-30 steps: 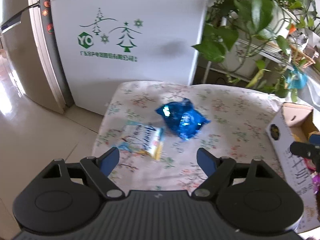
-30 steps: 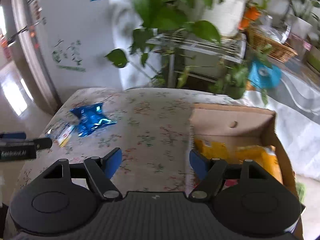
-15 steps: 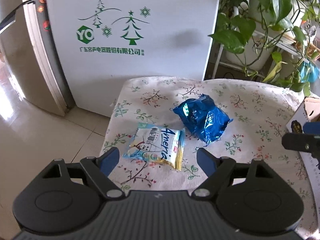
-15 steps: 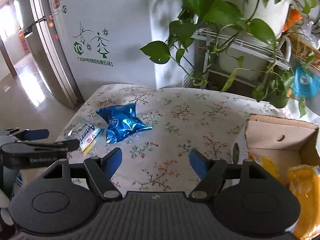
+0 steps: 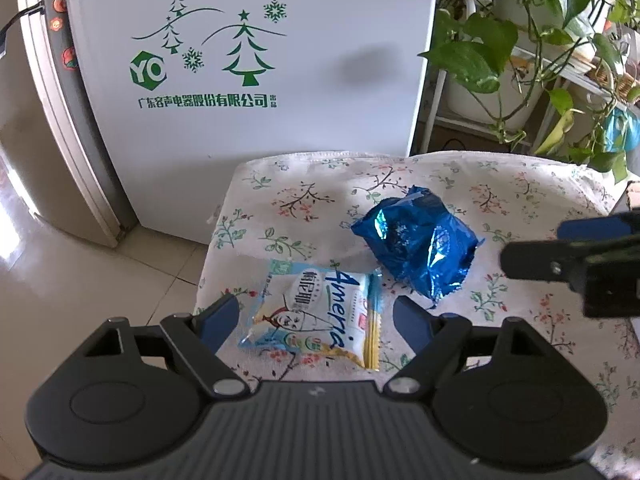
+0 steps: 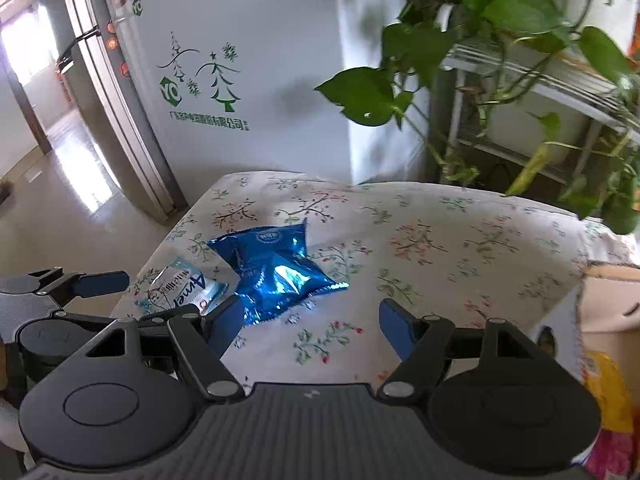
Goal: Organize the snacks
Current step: 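Move both tools back over the blue foil and white Ameria bags, then close the right tool on the blue foil bag while the left tool grasps the white Ameria bag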
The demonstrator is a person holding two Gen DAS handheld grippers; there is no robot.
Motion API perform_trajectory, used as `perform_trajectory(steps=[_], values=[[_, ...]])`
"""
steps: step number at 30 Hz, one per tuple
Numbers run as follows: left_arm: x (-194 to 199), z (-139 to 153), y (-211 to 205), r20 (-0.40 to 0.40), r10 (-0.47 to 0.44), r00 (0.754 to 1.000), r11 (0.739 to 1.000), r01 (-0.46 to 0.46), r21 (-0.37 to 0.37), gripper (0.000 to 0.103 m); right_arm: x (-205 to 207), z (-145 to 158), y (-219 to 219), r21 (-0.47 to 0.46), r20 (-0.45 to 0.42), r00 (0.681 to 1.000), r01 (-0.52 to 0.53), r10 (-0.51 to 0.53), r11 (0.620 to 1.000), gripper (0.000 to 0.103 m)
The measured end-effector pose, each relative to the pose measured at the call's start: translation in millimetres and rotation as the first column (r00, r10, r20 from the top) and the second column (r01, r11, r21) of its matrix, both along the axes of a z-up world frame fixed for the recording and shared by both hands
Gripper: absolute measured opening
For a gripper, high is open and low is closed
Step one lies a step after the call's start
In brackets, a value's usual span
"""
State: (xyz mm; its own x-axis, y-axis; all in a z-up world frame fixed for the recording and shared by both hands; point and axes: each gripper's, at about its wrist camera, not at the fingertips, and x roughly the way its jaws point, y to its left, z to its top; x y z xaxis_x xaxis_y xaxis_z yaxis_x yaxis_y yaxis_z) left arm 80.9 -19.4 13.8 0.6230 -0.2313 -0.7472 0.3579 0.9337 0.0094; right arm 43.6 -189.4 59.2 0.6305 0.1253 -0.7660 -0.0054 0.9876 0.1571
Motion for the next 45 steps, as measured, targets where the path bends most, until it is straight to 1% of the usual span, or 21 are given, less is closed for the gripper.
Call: perform_trajectory(steps=[5, 8, 12, 15, 20, 26, 29, 31, 33, 35, 38, 40, 45], values=[[3, -7, -3, -0.001, -0.032, 0.999, 0.999, 0.032, -0.002, 0.084, 16, -10, 4, 0.010, 0.011, 1.000, -0.017, 0.017, 1.000, 0.080], [5, -9, -3, 0.001, -0.034, 0.999, 0.999, 0.034, -0.006, 0.084, 24, -18, 4, 0.019, 0.015, 1.000, -0.013, 0.012, 1.000, 0.085], [6, -10, -4, 0.008, -0.053, 0.999, 0.999, 0.053, -0.010, 0.084, 35, -29, 5, 0.056, 0.014, 1.000, -0.014, 0.013, 0.998, 0.086], [7, -12, -4, 0.008, -0.068, 0.998, 0.998, 0.068, -0.017, 0.084, 42, -34, 12, 0.023, 0.026, 0.999, -0.035, 0.035, 0.999, 0.086], [11, -17, -5, 0.008, -0.067, 0.998, 0.998, 0.067, -0.009, 0.084, 50, -39, 18, 0.021, 0.044, 0.998, -0.055, 0.054, 0.998, 0.089], [14, -22, -5, 0.017, -0.075, 0.997, 0.997, 0.075, -0.004, 0.084, 58, -48, 24, -0.015, 0.037, 0.996, -0.075, 0.075, 0.997, 0.089], [15, -24, -6, 0.024, -0.081, 0.996, 0.997, 0.082, -0.007, 0.084, 60, -53, 24, -0.015, 0.022, 0.996, -0.081, 0.081, 0.997, 0.087], [17, -26, -7, 0.028, -0.085, 0.996, 0.996, 0.086, -0.009, 0.084, 61, -55, 24, -0.012, 0.006, 0.996, -0.084, 0.084, 0.996, 0.082], [19, -26, -7, 0.028, -0.083, 0.996, 0.996, 0.083, -0.017, 0.084, 60, -56, 24, -0.005, 0.000, 0.996, -0.088, 0.088, 0.996, 0.078], [19, -26, -7, 0.020, -0.081, 0.996, 0.996, 0.082, -0.031, 0.082, 59, -55, 23, -0.006, -0.002, 0.996, -0.090, 0.090, 0.996, 0.077], [16, -25, -8, 0.027, -0.088, 0.996, 0.996, 0.089, -0.029, 0.077, 57, -53, 22, -0.005, -0.011, 0.996, -0.084, 0.084, 0.996, 0.076], [13, -24, -8, 0.027, -0.094, 0.995, 0.995, 0.094, -0.033, 0.071, 55, -53, 21, -0.017, -0.018, 0.998, -0.066, 0.066, 0.998, 0.075], [5, -21, -7, 0.009, -0.091, 0.996, 0.995, 0.091, -0.048, 0.066, 45, -47, 15, -0.010, -0.036, 0.999, -0.021, 0.020, 1.000, 0.075]])
